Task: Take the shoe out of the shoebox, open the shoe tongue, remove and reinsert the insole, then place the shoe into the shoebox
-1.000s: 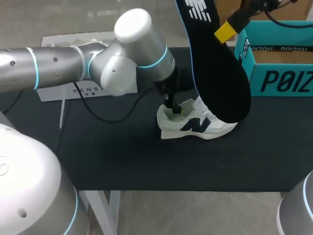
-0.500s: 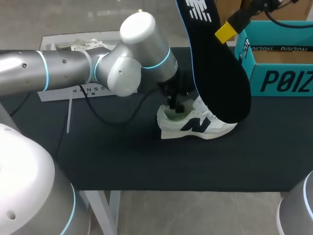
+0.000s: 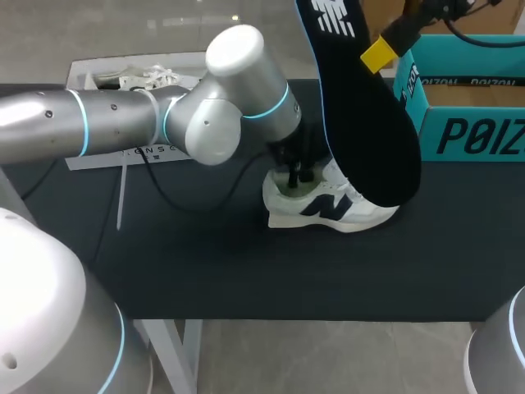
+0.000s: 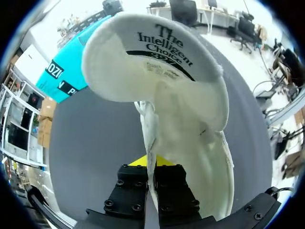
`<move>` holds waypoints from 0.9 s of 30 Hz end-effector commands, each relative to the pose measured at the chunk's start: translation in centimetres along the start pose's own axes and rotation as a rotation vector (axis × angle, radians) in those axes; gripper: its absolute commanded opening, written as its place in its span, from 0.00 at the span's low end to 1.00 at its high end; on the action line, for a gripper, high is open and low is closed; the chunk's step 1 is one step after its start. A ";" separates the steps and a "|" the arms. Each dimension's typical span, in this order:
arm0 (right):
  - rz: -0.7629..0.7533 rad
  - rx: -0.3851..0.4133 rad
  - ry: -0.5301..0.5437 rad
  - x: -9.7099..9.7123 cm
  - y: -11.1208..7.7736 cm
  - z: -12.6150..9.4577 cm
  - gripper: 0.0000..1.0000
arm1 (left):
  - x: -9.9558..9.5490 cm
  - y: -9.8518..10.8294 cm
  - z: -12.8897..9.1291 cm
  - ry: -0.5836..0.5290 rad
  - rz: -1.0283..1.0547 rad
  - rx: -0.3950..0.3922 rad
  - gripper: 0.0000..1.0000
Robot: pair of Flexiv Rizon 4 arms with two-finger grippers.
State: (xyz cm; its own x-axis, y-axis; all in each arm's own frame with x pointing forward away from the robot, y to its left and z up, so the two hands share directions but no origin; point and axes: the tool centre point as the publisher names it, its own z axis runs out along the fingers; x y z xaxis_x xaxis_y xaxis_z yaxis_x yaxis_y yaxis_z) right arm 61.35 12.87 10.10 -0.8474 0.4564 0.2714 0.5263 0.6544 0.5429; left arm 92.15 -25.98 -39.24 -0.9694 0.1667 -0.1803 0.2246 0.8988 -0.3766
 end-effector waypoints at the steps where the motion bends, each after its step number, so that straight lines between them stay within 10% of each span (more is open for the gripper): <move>1: 0.001 0.005 -0.001 -0.1 0.2 0.0 0.00 | 0.1 -0.1 -0.8 -0.002 0.025 0.010 0.00; 27: 0.001 0.005 -0.001 -0.1 0.2 0.0 0.00 | -4.4 -7.4 -8.1 0.275 0.808 0.112 0.00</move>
State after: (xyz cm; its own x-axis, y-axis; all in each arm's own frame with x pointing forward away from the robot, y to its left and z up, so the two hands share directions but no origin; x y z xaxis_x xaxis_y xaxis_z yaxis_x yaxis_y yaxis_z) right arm 61.34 12.87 10.11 -0.8473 0.4566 0.2712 0.5264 0.6544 0.5428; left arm 93.30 -28.88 -28.79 -0.6715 0.6791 -0.2966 0.7356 0.5624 -0.3777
